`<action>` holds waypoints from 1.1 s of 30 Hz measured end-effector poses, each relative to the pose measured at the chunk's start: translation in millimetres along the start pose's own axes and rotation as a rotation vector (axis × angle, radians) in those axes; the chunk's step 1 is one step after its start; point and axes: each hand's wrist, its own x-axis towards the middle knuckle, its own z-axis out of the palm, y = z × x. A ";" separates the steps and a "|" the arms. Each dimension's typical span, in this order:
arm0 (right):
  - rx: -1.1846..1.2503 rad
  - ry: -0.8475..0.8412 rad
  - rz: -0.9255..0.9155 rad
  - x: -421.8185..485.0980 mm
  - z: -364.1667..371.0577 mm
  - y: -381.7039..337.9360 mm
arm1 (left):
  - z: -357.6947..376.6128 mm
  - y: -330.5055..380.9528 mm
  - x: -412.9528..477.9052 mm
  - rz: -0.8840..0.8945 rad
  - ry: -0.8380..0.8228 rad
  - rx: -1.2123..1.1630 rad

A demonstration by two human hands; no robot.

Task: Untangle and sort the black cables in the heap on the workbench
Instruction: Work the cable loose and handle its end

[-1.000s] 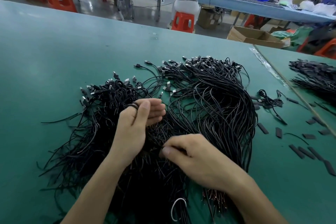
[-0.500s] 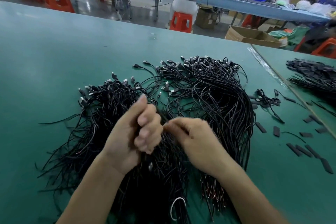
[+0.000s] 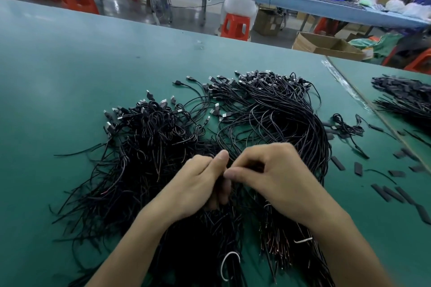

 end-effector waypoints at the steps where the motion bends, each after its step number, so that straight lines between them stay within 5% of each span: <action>1: 0.059 0.056 -0.010 0.4 -2.3 1.6 | -0.2 1.9 -1.4 -0.031 -0.050 0.014; 4: 0.269 0.064 -0.029 3.2 -0.2 5.8 | -5.5 3.8 -6.3 -0.087 -0.208 -0.130; 10: 0.572 -0.182 -0.047 3.8 8.9 11.5 | -18.8 3.4 -12.2 -0.086 -0.496 -0.517; 14: 0.438 -0.192 -0.031 6.9 7.7 14.7 | -16.4 4.3 -9.7 -0.101 -0.382 -0.424; 20: 0.344 -0.079 0.003 12.5 17.1 7.9 | -7.3 3.0 -1.2 -0.102 0.059 -0.374; 25: 0.194 0.006 -0.052 17.2 26.5 -0.9 | -1.8 11.3 -2.2 -0.266 -0.083 -0.712; 33: 0.149 0.075 -0.067 26.9 22.5 -2.4 | -4.4 3.8 1.3 -0.328 -0.119 -0.640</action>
